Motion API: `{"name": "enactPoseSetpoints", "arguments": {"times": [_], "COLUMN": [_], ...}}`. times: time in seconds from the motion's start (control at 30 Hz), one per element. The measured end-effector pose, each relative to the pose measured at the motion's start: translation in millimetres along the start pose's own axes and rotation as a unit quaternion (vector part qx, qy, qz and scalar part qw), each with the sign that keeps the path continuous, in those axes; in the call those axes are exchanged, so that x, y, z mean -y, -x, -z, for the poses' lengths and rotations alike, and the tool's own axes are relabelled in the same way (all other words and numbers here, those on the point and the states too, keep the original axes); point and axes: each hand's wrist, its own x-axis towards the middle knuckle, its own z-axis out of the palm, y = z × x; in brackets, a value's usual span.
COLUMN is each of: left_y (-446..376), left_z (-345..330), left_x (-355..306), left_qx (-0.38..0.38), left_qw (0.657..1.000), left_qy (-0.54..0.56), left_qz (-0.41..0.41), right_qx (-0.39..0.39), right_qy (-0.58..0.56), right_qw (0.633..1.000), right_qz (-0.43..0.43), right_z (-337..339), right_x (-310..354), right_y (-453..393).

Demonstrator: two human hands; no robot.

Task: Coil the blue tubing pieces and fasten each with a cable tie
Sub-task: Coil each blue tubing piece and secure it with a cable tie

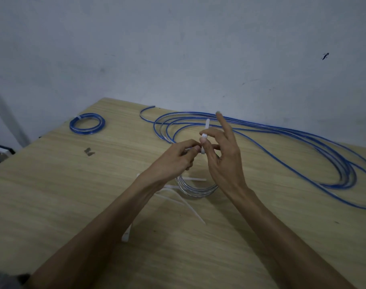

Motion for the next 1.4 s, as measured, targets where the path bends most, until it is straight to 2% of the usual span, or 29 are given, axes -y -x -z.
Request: {"name": "enactPoseSetpoints", "arguments": {"times": [0.33,0.6,0.87,1.4], "left_y": [-1,-4,-4,-3], "left_z": [-6,-7,-6,-9], "left_x": [5,12,12,7], "left_qx": [0.001,-0.042,-0.052,-0.078], "left_qw": [0.999,0.999,0.998,0.994], "left_qy": [0.015,0.024,0.009,-0.069], "left_qz": [0.028,0.016,0.021,-0.020], "right_qx": [-0.020,-0.028,-0.034,-0.009], "right_qy": [-0.001,-0.054,-0.108,-0.092], "right_qw": [0.999,0.996,0.986,0.990], "right_qz": [-0.027,-0.070,-0.125,-0.111], "right_z": [1,-3,-6,-6], "right_x": [-3,-3,-6,-9], "right_y": [3,5,7,2]}}
